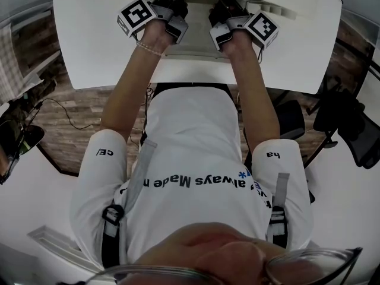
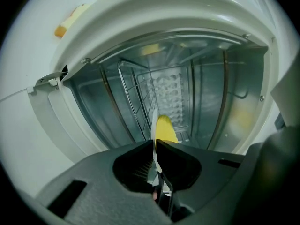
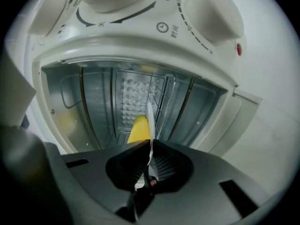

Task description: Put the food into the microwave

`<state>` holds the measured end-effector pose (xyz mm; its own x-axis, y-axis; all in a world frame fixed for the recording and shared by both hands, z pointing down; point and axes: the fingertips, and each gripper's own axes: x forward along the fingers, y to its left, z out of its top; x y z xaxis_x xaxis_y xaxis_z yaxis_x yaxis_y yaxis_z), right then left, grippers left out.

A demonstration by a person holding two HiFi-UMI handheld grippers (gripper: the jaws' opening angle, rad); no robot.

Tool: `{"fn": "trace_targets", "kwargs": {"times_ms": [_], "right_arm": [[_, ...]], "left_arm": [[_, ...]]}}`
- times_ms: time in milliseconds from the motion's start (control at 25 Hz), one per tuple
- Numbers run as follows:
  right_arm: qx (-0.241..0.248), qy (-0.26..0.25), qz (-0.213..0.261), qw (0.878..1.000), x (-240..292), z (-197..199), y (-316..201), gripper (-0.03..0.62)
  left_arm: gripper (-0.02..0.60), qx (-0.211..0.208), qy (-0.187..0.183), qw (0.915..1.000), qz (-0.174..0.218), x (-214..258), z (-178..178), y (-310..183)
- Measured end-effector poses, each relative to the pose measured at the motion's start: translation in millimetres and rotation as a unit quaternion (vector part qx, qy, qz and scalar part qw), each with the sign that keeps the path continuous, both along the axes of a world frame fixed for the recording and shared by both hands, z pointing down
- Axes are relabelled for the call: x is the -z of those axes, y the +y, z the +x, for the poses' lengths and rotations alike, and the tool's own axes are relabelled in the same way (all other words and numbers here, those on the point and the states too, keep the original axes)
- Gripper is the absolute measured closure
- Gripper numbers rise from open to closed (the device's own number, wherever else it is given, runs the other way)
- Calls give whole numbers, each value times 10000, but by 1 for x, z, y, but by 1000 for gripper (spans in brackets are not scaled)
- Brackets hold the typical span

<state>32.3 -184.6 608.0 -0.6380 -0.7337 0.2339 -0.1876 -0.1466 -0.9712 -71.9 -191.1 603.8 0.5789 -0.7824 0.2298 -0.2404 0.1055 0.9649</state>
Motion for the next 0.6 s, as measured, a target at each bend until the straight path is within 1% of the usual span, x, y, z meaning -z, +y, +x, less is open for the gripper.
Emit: {"fn": "trace_targets", "kwargs": {"times_ms": [200,440,600], "right_arm": [[-55,-39,29,10000,1,-2,-4,571],[11,99,125,9999,5,-2,-5,566],[24,195,94,9998,2,4,-3,557]], "left_arm": [[555,-51,-51,10000,31,2,-2,1],[555,-60,-70,9999,113,8,-4,6],[555,-39,-128,9998,150,10,-7,9]]}}
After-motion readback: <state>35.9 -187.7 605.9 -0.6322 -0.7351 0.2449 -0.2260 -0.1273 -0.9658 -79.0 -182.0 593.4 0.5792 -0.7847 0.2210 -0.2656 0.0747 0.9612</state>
